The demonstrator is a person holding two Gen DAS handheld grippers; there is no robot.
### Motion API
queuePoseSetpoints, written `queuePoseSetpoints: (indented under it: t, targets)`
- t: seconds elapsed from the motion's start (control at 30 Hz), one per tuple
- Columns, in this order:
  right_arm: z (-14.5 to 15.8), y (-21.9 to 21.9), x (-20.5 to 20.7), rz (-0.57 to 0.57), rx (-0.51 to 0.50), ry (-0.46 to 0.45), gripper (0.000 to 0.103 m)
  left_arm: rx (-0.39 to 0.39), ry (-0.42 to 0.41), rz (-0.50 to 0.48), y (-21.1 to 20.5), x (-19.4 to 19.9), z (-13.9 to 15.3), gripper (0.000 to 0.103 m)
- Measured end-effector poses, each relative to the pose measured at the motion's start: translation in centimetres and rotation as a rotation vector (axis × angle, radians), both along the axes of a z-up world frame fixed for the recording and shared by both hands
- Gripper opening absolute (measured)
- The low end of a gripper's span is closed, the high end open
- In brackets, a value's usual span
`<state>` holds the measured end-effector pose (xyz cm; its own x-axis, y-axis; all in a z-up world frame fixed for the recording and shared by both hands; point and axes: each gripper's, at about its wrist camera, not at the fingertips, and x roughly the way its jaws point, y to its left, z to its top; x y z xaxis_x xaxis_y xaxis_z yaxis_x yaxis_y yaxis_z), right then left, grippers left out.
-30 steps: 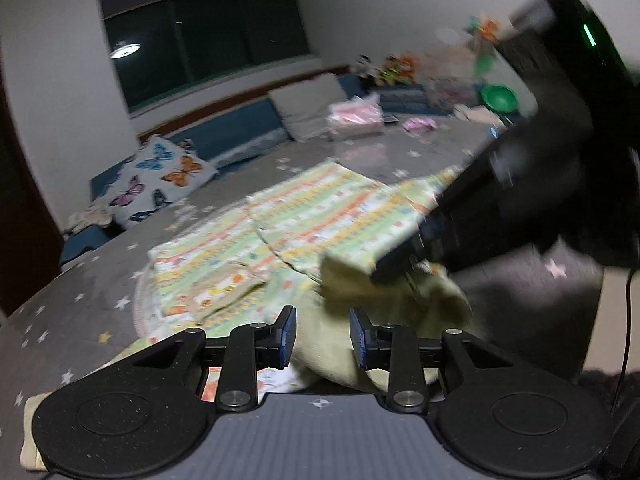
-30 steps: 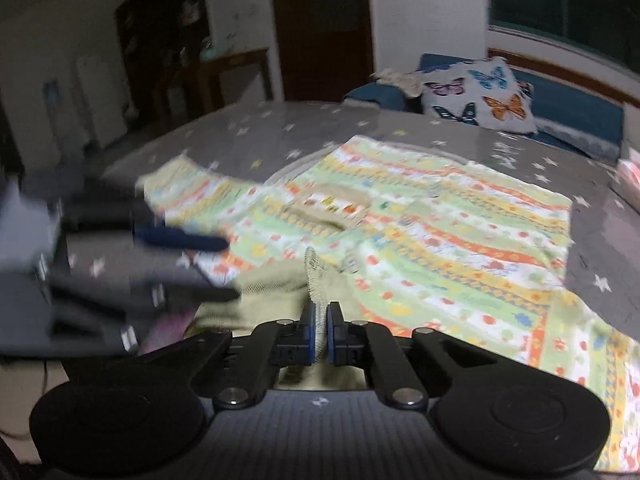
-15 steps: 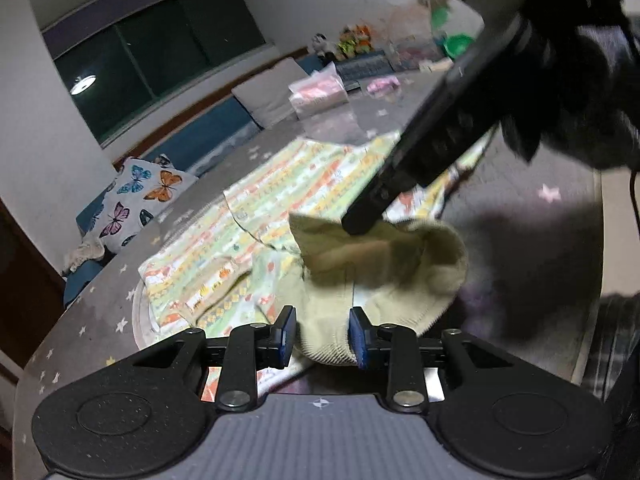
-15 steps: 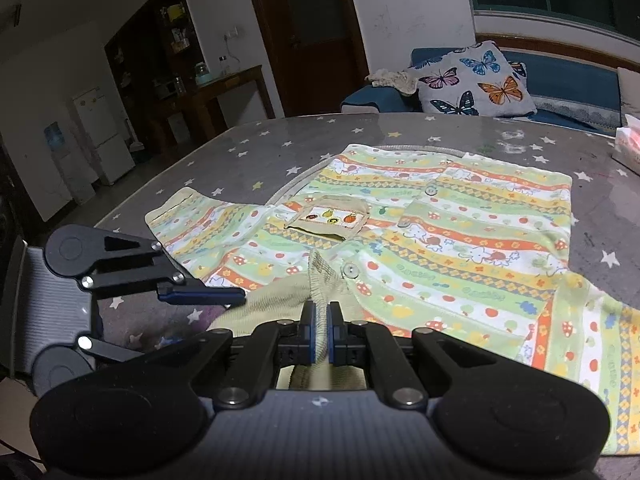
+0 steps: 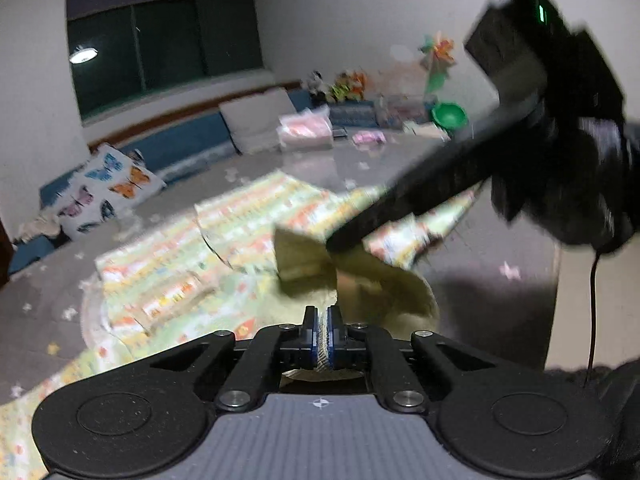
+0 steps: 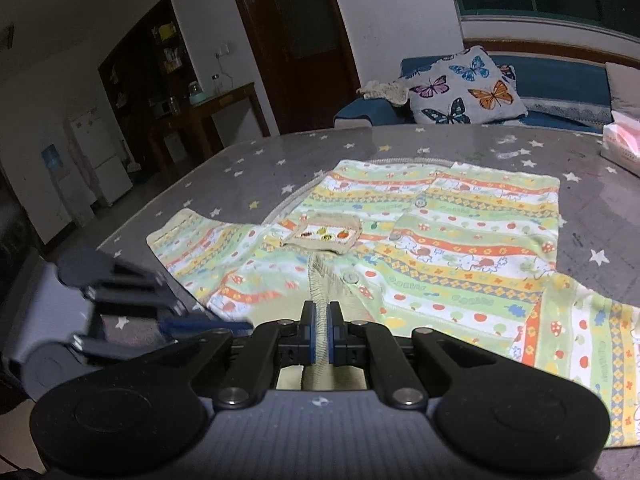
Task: Fold clothes
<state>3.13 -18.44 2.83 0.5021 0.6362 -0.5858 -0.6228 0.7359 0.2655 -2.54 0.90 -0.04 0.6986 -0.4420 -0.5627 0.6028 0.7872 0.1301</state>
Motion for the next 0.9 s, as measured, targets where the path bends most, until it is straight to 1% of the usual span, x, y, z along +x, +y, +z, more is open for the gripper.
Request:
queuePoseSetpoints:
  t: [0.13,0.2,0.27,0.33,0.4,0.47,0.5,0.57,0.6,0.63,0.67,0.73,0.87,0.9]
  targets:
    - [0.0,0.4,-0.1,0.017,-0.014,-0.001,0.005,0.052,0.029,-0.021,-0.7,0.2,-1.6,0.005]
    - [-0.6,1.2,-0.1,0.044,-0.039,0.009,0.005,0.053,0.031,-0.024,-0.7,0.2,-1.7,0.005]
    - [-1.3,2.0,-0.1,0.072,-0.066,0.019,0.005,0.052,0.029,-0.026,-0.7,0.1,-1.7,0.009]
    - [-2.0,2.8,0.0,0.101,-0.092,0.030,0.006,0.050,0.027,-0.025,-0.5,-0.2,-1.6,0.009]
    - [-2.5,3.4,0.0,0.125,-0.114,0.041,0.010,0.046,0.021,-0.025,-0.3,-0.6,-1.4,0.009]
    - [-2.8,3.6,0.0,0.142,-0.127,0.052,0.010,0.034,0.018,-0.017,0.2,-1.0,-1.0,0.012]
    - [-3.0,3.7,0.0,0.150,-0.134,0.058,0.010,0.019,0.014,-0.007,0.6,-1.3,-0.7,0.016]
    - [-2.3,3.5,0.0,0.156,-0.116,0.046,0.011,-0.014,0.005,0.022,1.7,-1.7,0.0,0.027]
    - [-1.8,3.3,0.1,0.149,-0.099,0.037,0.014,-0.033,-0.001,0.041,2.3,-1.8,0.5,0.036]
    - [-1.3,3.1,0.3,0.141,-0.081,0.027,0.017,-0.050,-0.009,0.065,2.9,-1.9,0.8,0.040]
    - [-0.9,3.1,0.6,0.130,-0.073,0.014,0.019,-0.064,-0.016,0.092,3.5,-2.0,1.2,0.041]
    - [-1.1,3.5,1.2,0.108,-0.085,-0.002,0.019,-0.080,-0.030,0.176,4.8,-1.8,1.6,0.044]
    - [-3.0,4.9,2.2,0.091,-0.141,-0.006,0.019,-0.095,-0.013,0.433,8.1,-0.3,1.5,0.046]
    - [-3.6,5.3,2.3,0.093,-0.160,-0.001,0.020,-0.101,0.004,0.516,9.4,0.4,1.2,0.046]
